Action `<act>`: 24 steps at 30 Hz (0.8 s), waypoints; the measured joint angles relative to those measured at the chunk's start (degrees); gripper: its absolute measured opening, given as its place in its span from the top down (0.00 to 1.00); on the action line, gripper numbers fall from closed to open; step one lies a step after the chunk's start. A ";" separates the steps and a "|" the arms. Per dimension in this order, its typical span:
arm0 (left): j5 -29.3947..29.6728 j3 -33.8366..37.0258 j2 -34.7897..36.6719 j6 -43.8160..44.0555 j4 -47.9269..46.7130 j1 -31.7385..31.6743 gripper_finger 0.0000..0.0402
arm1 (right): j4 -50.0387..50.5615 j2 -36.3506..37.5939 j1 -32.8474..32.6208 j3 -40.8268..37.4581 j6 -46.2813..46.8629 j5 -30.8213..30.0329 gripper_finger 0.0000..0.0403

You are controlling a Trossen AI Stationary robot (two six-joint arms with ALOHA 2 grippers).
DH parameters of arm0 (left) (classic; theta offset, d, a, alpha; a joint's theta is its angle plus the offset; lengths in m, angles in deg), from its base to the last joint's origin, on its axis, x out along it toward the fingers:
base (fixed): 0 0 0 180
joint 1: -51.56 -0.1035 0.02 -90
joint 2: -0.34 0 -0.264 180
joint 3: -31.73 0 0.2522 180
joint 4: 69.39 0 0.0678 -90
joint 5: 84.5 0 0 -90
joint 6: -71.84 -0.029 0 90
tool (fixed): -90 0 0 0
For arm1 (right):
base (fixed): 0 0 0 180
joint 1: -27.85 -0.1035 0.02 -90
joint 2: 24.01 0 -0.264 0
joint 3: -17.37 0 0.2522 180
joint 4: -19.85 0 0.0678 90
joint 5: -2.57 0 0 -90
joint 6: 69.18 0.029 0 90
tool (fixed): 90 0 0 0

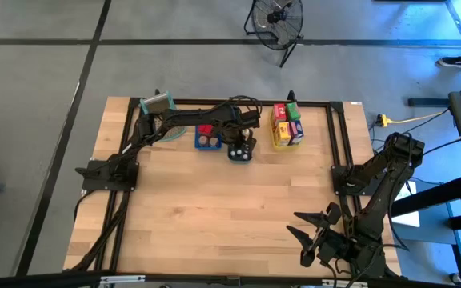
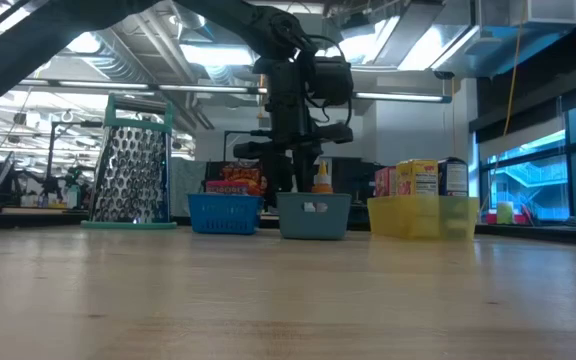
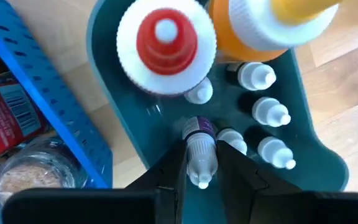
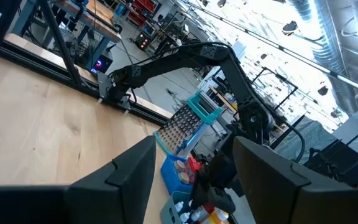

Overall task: Pick & Place Kitchen Items
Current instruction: Put the small violet food coloring bottle into the dark green bin

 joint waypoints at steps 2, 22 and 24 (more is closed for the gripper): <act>0.07 0.01 0.00 0.43 0.38 -0.01 0.84 | 0.04 0.00 -0.12 0.00 -0.48 0.01 0.46; 2.79 0.01 -0.70 2.55 0.21 0.00 0.84 | 0.01 -0.02 -0.76 0.00 -2.09 0.04 0.46; 2.78 0.01 -0.70 2.55 0.20 -0.02 0.84 | 0.00 -0.02 -0.76 0.00 -2.09 0.04 0.46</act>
